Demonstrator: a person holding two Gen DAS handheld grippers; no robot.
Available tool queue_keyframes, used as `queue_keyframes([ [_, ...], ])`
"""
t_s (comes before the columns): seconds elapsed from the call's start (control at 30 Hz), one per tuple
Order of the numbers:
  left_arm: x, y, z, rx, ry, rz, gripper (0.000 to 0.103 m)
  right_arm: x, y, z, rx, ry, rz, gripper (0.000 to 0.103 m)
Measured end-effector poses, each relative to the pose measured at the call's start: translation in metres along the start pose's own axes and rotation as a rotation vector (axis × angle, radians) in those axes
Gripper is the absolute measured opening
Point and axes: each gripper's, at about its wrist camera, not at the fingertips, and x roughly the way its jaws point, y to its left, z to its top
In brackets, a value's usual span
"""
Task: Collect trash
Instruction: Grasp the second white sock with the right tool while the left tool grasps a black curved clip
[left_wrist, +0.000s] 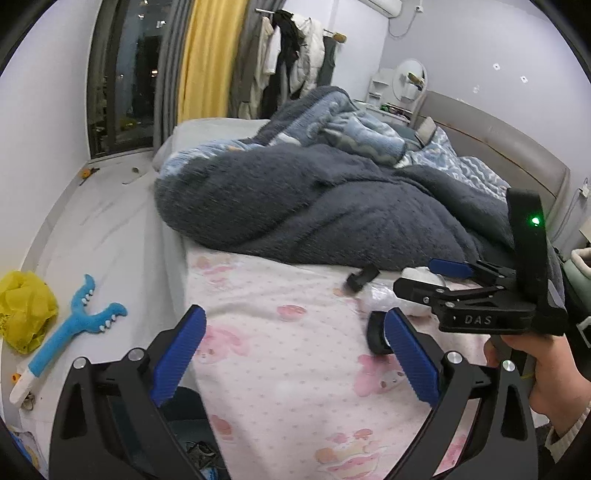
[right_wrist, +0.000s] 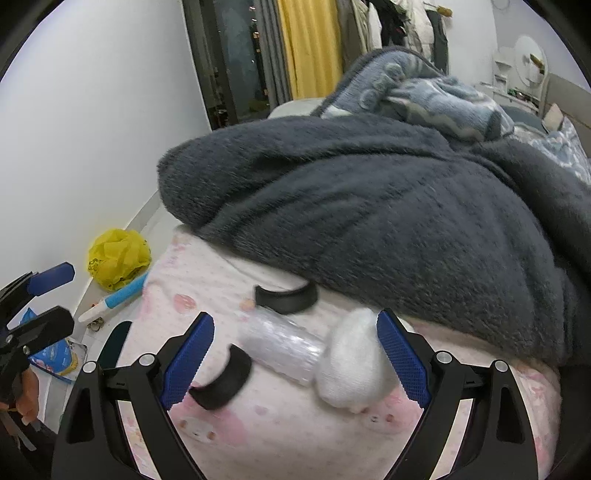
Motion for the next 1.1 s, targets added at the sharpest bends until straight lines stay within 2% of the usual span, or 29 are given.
queue_keyframes([
  [0.57,0.039,-0.039,-0.010,0.058,0.099,-0.052,0.098,-0.001,-0.067,-0.018,0.203,0.016,0.019,0.091],
  [0.77,0.048,-0.053,-0.014,0.078,0.115,-0.063,0.097,-0.002,-0.077,-0.022,0.207,0.028,0.000,0.091],
  [0.87,0.053,-0.057,-0.014,0.071,0.122,-0.076,0.086,-0.003,-0.082,-0.025,0.219,0.024,0.006,0.090],
  [0.93,0.057,-0.058,-0.014,0.066,0.132,-0.077,0.082,-0.003,-0.085,-0.027,0.234,0.027,0.018,0.082],
  [1.1,0.066,-0.067,-0.017,0.075,0.148,-0.089,0.078,0.006,-0.089,-0.032,0.237,0.070,0.051,0.073],
])
